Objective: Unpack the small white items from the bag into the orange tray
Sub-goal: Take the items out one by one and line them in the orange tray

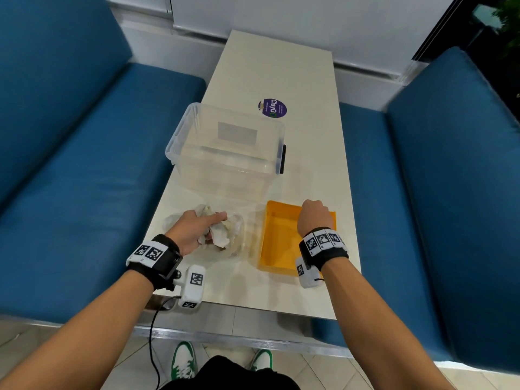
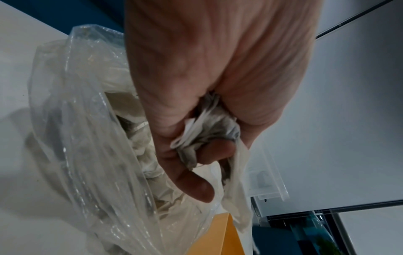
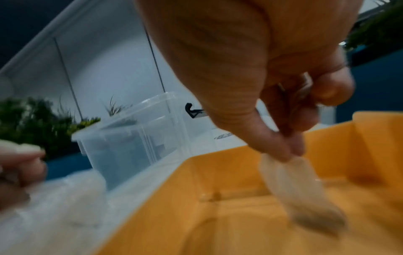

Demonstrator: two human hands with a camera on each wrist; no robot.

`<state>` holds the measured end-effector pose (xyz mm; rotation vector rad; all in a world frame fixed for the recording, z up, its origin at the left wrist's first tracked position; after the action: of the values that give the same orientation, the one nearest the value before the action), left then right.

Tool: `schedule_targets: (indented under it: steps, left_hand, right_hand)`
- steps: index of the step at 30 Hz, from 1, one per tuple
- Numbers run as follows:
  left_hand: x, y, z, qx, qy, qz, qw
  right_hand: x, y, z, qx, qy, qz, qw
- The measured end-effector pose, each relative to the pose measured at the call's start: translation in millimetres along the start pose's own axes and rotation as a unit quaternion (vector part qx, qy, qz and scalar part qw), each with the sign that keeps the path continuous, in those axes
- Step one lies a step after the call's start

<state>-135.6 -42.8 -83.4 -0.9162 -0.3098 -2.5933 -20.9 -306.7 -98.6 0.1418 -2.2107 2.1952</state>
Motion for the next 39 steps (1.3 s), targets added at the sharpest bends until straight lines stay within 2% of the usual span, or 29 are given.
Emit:
schedule_targets:
  steps: [5, 8, 12, 17, 22, 26, 33, 39]
  left_hand:
    - [-1.3, -3.6, -1.6, 0.001, -0.005, 0.000, 1.000]
    - [-0.4, -3.6, -1.0, -0.003, -0.005, 0.003, 1.000]
    - [-2.3, -6.1, -1.3, -0.005, -0.006, 0.003, 1.000]
    - [-7.0, -9.4, -1.4, -0.014, -0.006, 0.009, 1.000]
    - [-6.7, -8.3, -2.0, -0.020, -0.005, 0.007, 1.000]
    - [-7.2, -9.4, -2.0, -0.014, -0.012, 0.005, 1.000]
    - [-7.2, -10.0, -0.7, -0.023, -0.029, -0.003, 0.999]
    - [-8.1, -7.6, -0.9, -0.019, -0.036, -0.011, 0.999]
  right_hand:
    - [-5.5, 6.7, -27.0, -0.125, -0.043, -0.060, 0.989]
    - [-11.4, 6.6, -36.4, -0.173, -0.043, -0.058, 0.982]
    - [-15.4, 8.1, -42.2, -0.163, -0.034, -0.014, 0.986]
    - [-12.9, 10.8, -48.6, -0.072, -0.078, 0.047, 0.993]
    - [-14.7, 16.0, -51.7, -0.037, -0.080, 0.083, 0.993]
    - [-16.6, 16.9, -53.1, -0.041, -0.074, 0.106, 0.991]
    - [-16.1, 17.8, -53.0, -0.078, -0.039, 0.107, 0.990]
    - [-9.7, 7.5, -47.4, -0.187, -0.018, 0.113, 0.976]
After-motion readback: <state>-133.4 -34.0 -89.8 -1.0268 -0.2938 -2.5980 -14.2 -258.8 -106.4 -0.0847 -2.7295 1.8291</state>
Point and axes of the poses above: each hand's wrist, its own x-axis away from the middle knuckle, its own y-axis out of the palm, z = x × y, the point moved 2 cm from there along -x, towards the middle knuckle, and after that the axes turned 10 degrees about z, right-handed, at the moved point
